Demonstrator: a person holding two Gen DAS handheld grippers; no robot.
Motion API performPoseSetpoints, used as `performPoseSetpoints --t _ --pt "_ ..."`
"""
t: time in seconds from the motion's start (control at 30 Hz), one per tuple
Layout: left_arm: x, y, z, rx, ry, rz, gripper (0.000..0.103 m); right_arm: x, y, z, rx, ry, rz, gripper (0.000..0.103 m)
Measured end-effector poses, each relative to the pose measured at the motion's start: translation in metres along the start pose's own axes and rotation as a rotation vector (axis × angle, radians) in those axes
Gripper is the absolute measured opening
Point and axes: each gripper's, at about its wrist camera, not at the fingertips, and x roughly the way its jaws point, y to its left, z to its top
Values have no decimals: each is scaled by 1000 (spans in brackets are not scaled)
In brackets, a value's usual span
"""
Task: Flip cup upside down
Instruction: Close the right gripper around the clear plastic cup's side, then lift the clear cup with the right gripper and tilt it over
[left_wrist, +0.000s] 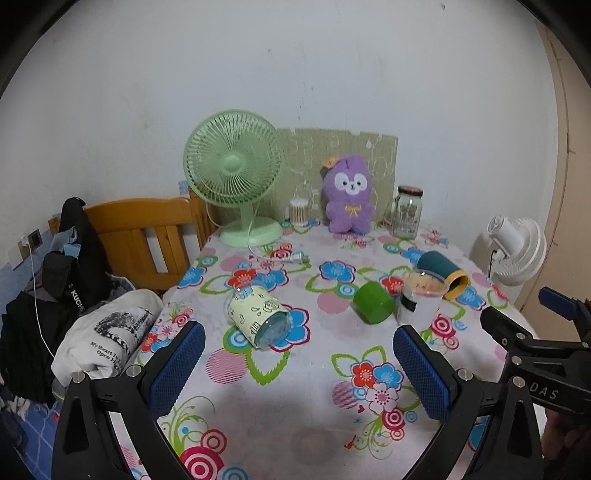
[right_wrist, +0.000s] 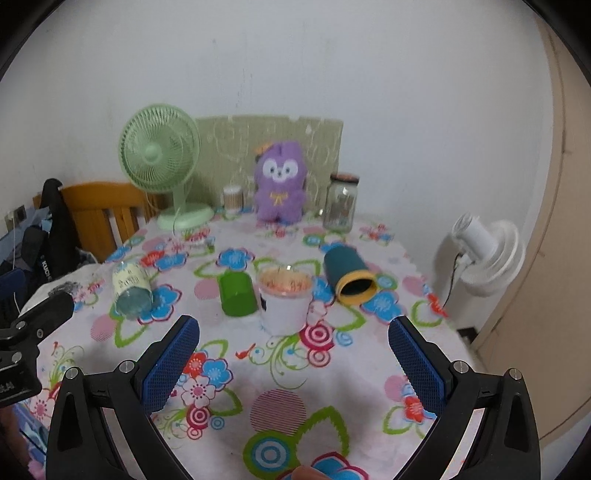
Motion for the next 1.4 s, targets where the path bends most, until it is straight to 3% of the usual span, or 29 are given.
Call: performPoseSetpoints --t 0.63,0.93,1.2,1.4 --pt "113 -30 -6 138 195 -24 103 133 -3 7 16 202 97 103" --pt "130 -35 -8 127 216 -27 103 172 -13 -1 51 253 114 102" --pt "133 -37 -8 125 217 -26 103 188 -12 -2 31 270 147 70" --pt "133 -40 -9 132 217 -24 103 188 -11 -2 30 251 171 63"
